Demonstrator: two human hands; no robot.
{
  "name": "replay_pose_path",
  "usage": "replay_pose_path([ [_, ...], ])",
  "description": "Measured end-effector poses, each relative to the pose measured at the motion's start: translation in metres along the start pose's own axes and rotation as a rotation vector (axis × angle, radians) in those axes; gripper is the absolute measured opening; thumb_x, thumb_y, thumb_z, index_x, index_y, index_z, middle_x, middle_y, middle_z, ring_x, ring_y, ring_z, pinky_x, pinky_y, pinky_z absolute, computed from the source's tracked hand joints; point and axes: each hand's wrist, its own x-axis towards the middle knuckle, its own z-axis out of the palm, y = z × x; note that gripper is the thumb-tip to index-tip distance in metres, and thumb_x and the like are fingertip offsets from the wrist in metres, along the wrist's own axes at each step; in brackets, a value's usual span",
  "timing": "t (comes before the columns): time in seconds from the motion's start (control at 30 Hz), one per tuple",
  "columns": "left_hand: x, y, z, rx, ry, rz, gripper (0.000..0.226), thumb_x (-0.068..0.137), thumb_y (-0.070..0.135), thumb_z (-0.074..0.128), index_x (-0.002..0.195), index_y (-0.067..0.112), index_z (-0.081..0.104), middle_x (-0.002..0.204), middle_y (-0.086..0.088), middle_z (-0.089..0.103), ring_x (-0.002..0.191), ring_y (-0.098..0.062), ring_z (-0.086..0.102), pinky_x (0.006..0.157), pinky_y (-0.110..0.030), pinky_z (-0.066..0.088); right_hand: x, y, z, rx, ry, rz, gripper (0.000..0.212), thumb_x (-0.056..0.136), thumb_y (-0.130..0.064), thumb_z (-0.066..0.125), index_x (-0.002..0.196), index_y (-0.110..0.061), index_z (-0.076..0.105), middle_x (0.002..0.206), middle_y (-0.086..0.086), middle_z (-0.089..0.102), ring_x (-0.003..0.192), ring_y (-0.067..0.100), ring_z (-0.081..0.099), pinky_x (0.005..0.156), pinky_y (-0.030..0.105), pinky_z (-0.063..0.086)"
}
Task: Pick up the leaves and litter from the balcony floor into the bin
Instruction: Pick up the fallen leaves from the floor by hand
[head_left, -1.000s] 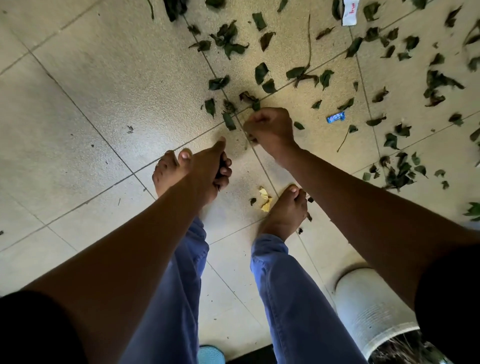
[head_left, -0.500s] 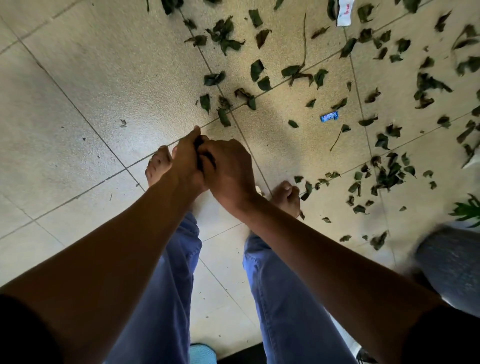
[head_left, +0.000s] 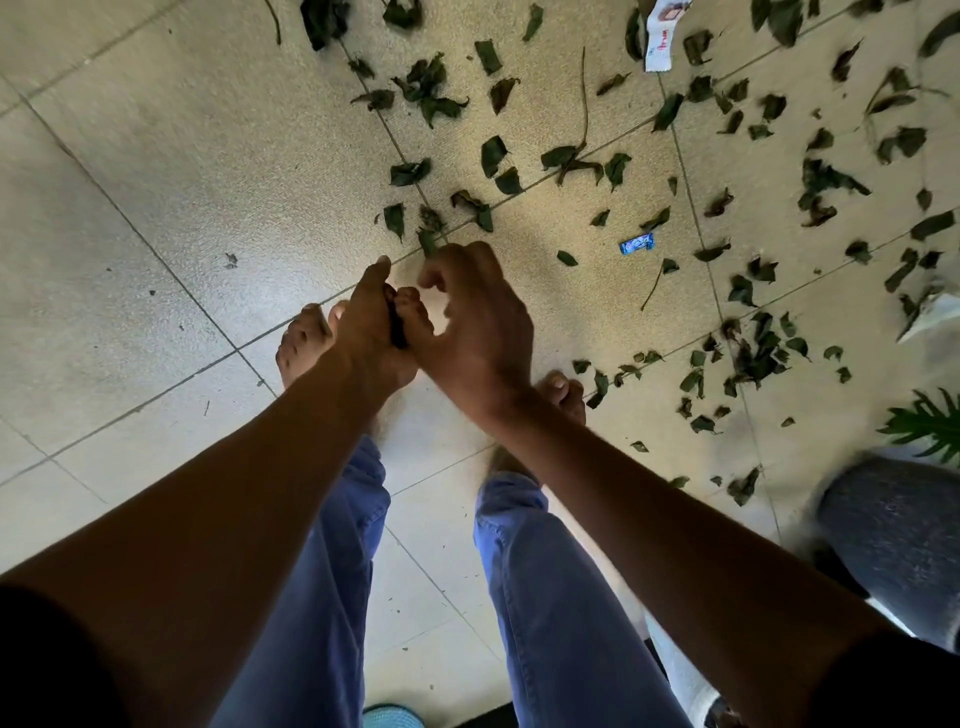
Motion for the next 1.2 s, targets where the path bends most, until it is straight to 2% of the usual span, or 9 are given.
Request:
replay_pose_path([
  [0.07,0.006,0.0,0.003,0.119,0.113,0.049,0.043,0.099,0.042,0.059,0.066,0.02,0.043,0.049,0.007,0.045,0.038,-0.004,0.041,0.038,-0.018,0.039,0.005,0.027,-0.004,0.025,0.008,0.033,0.035,0.082,-0.048,0.073,0.101,-0.021,0.063,0.101,-0.006,0.059,0.086,0.013,0.059,0.065,0.038,0.052],
  [0.17,0.005,-0.001,0.019,0.223,0.044,0.128,0.039,0.101,0.032,0.058,0.068,0.017,0.041,0.049,0.004,0.043,0.038,-0.008,0.042,0.04,-0.022,0.037,0.016,0.068,-0.009,-0.145,-0.041,0.014,0.055,0.082,-0.07,0.063,0.105,-0.021,0.065,0.104,-0.004,0.062,0.097,0.016,0.056,0.075,0.034,0.05],
  [0.3,0.009,0.008,0.027,0.203,0.054,0.127,0.032,0.099,0.025,0.06,0.071,0.018,0.046,0.058,0.002,0.046,0.043,-0.007,0.042,0.042,-0.016,0.036,0.041,0.122,-0.022,-0.289,0.037,-0.07,0.045,0.097,-0.056,0.054,0.106,-0.013,0.067,0.109,0.009,0.063,0.103,0.025,0.055,0.08,0.038,0.051],
  [0.43,0.013,0.006,0.018,0.259,0.068,0.103,0.023,0.101,0.029,0.057,0.083,0.019,0.046,0.058,0.003,0.045,0.043,-0.005,0.038,0.036,-0.015,0.026,0.066,0.175,-0.04,-0.512,-0.054,0.08,0.068,0.08,-0.057,0.071,0.127,-0.011,0.055,0.13,0.018,0.05,0.117,0.034,0.049,0.096,0.04,0.047],
  [0.57,0.013,0.0,0.004,0.252,0.063,0.043,0.035,0.102,0.029,0.054,0.071,0.021,0.04,0.059,0.004,0.044,0.043,-0.004,0.036,0.036,-0.015,0.022,0.073,0.192,-0.041,-0.436,-0.178,0.085,0.058,0.08,-0.034,0.08,0.126,-0.008,0.055,0.128,0.02,0.047,0.117,0.038,0.05,0.094,0.042,0.049],
  [0.83,0.013,-0.011,0.0,0.253,0.077,0.017,0.04,0.101,0.027,0.056,0.066,0.019,0.037,0.058,0.005,0.043,0.045,-0.005,0.035,0.038,-0.014,0.02,0.073,0.192,-0.02,-0.439,-0.165,-0.091,0.032,0.07,0.016,0.061,0.097,0.002,0.069,0.106,0.026,0.062,0.086,0.043,0.065,0.075,0.039,0.054],
  [1.0,0.016,-0.01,0.005,0.25,0.079,0.003,0.041,0.099,0.028,0.058,0.065,0.02,0.036,0.059,0.004,0.044,0.045,-0.005,0.036,0.038,-0.015,0.021,0.077,0.183,-0.026,-0.489,-0.144,-0.022,0.019,0.079,0.001,0.061,0.089,-0.013,0.069,0.089,0.011,0.068,0.081,0.035,0.067,0.061,0.032,0.047],
  [1.1,0.016,-0.007,0.009,0.261,0.076,0.005,0.04,0.099,0.027,0.058,0.066,0.02,0.037,0.059,0.004,0.044,0.044,-0.005,0.036,0.038,-0.015,0.02,0.1,0.174,-0.041,-0.513,-0.023,0.089,0.014,0.093,-0.013,0.061,0.106,-0.018,0.061,0.09,0.004,0.07,0.081,0.024,0.069,0.059,0.03,0.046],
  [1.2,0.016,-0.005,0.008,0.279,0.067,0.018,0.041,0.099,0.027,0.058,0.065,0.019,0.037,0.06,0.004,0.044,0.045,-0.005,0.037,0.038,-0.015,0.02,0.127,0.174,-0.055,-0.365,0.126,0.217,0.045,0.093,-0.014,0.066,0.134,-0.019,0.047,0.102,0.009,0.073,0.091,0.028,0.071,0.076,0.04,0.058],
])
